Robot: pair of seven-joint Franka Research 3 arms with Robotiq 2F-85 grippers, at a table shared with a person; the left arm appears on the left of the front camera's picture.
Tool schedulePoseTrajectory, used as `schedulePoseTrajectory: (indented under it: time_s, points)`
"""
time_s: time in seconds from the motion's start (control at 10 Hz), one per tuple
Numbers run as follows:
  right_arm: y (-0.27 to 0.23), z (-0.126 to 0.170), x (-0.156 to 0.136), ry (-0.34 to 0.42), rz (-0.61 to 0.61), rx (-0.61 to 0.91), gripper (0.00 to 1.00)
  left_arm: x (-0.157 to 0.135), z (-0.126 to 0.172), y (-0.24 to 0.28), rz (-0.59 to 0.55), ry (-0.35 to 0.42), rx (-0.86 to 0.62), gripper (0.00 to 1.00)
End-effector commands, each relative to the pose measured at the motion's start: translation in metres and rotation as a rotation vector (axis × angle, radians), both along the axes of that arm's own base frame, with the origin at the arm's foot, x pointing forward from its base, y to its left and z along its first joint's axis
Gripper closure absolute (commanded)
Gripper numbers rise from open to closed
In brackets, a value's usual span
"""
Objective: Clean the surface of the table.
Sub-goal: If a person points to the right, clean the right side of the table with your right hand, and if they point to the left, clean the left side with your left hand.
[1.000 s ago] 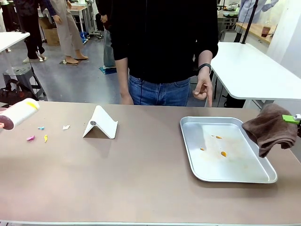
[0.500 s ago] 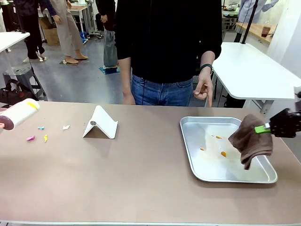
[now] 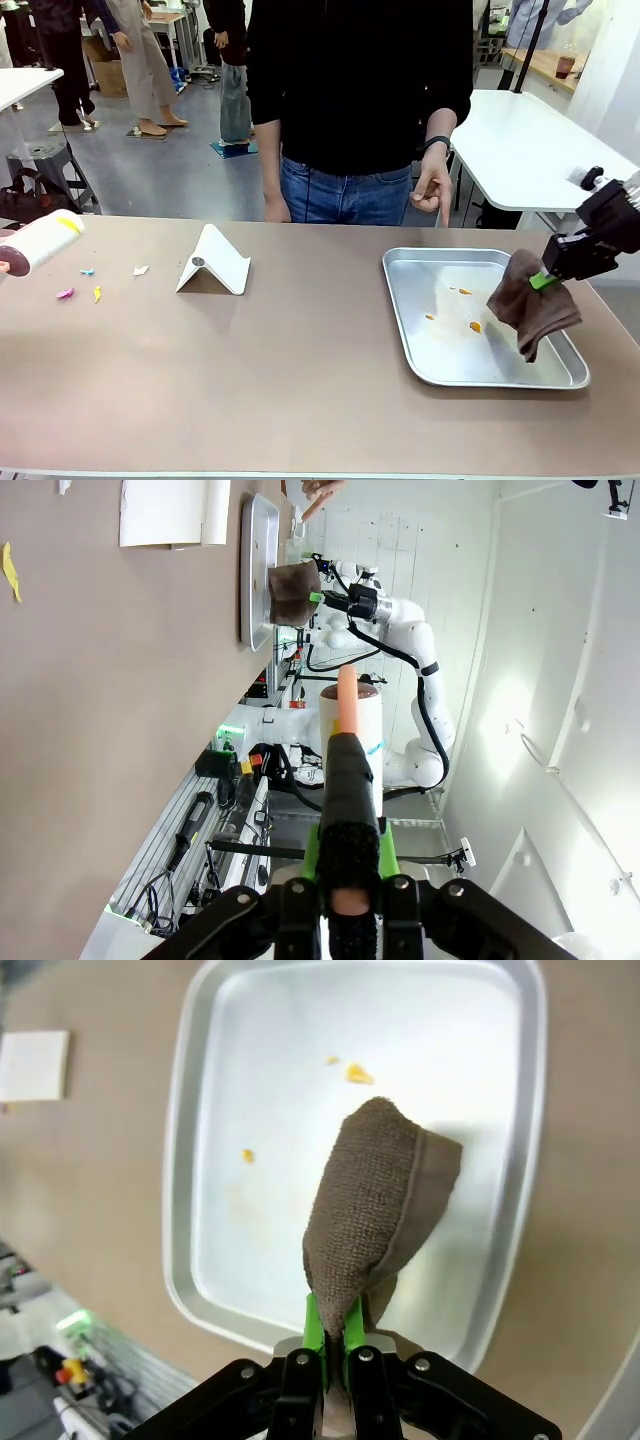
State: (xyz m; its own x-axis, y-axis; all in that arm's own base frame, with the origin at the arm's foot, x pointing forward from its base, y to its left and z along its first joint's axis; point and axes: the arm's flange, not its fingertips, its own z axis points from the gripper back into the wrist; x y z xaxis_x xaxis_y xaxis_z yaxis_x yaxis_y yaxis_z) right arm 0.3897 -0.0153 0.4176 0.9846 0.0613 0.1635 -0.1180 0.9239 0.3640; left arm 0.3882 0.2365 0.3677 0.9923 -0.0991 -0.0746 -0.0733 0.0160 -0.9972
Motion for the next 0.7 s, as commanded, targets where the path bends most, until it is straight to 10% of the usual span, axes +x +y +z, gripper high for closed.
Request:
schedulePoseTrajectory:
  time_s: [0.0, 0.6]
  points:
    - [0.004, -0.001, 0.018, 0.042, -0.022, -0.133, 0.92, -0.006, 0.008, 0.006, -0.01, -0.014, -0.007, 1.0]
    - [0.047, -0.051, 0.056, 0.005, -0.061, -0.167, 0.92, -0.006, 0.008, 0.006, -0.01, -0.014, -0.007, 1.0]
